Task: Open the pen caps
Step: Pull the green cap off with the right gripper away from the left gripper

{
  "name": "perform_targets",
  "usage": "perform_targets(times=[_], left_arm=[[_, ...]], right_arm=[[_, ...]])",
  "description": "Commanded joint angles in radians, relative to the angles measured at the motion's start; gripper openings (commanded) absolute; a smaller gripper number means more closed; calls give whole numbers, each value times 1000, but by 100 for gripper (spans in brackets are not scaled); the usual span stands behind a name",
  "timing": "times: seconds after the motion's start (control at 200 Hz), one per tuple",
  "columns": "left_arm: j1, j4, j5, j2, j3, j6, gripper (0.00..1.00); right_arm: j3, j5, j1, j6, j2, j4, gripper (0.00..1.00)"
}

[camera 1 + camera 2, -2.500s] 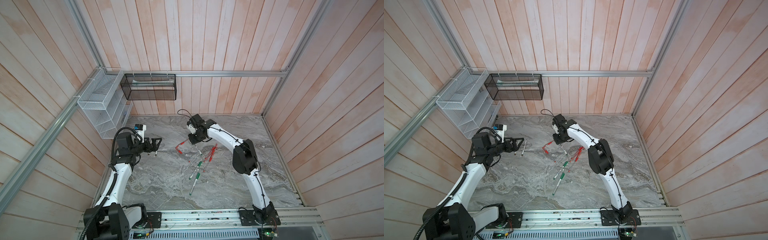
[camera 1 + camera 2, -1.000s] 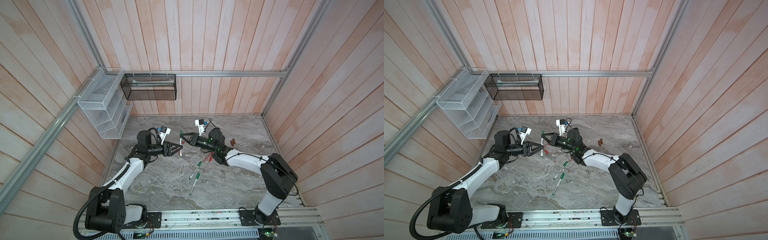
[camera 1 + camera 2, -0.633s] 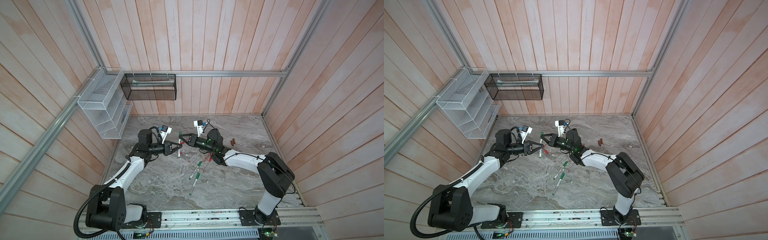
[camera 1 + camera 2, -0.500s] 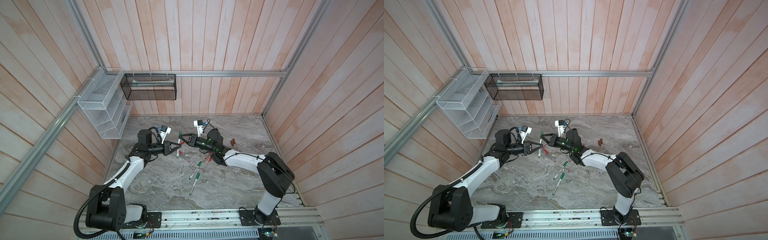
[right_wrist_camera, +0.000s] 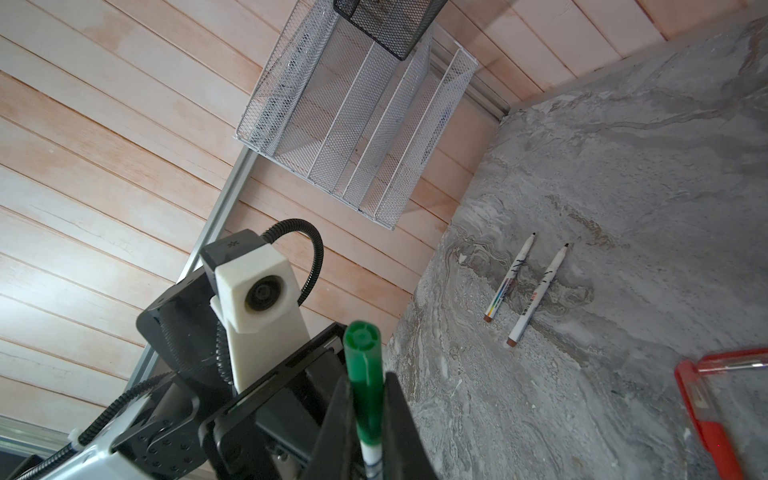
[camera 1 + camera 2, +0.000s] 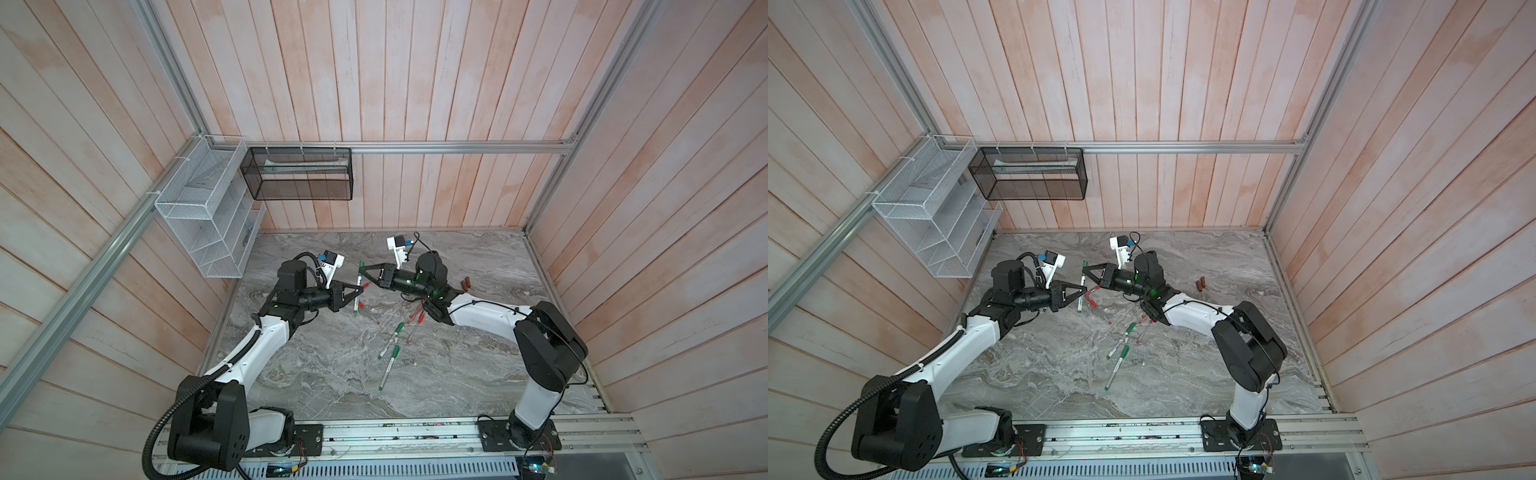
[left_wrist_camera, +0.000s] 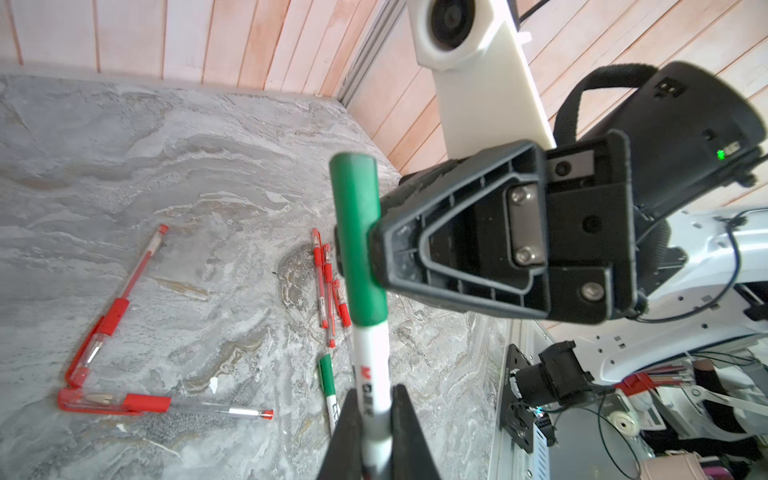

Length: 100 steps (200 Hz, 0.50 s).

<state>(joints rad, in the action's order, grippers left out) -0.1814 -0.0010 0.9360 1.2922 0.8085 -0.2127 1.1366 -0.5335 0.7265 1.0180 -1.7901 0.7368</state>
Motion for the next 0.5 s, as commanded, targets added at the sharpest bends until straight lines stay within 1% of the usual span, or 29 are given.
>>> perform_targets(times=[0.0,0.09,0.21,0.29,0.375,0.495], left_arm=[[-54,-62,117,-18,-55,74,0],[-54,-58,121,-20,-51,72,0],[-54,-78,120,-21,-41,83,0],[-55,-51,124,-17,-59,72,0],[-55,-87,112,-17,-37,88,0],[-43,-90,81,-21,-36,92,0]], right_arm=[[97,104,-53,38,-11,102,0],[92,77,-53,44,-25,112,0],[49,93,-53,52,-5,141,0],[48,94,-71,26,9,119,0],[49,78,-99,17,32,87,0],[5,104,-121,-26,90,47,0]])
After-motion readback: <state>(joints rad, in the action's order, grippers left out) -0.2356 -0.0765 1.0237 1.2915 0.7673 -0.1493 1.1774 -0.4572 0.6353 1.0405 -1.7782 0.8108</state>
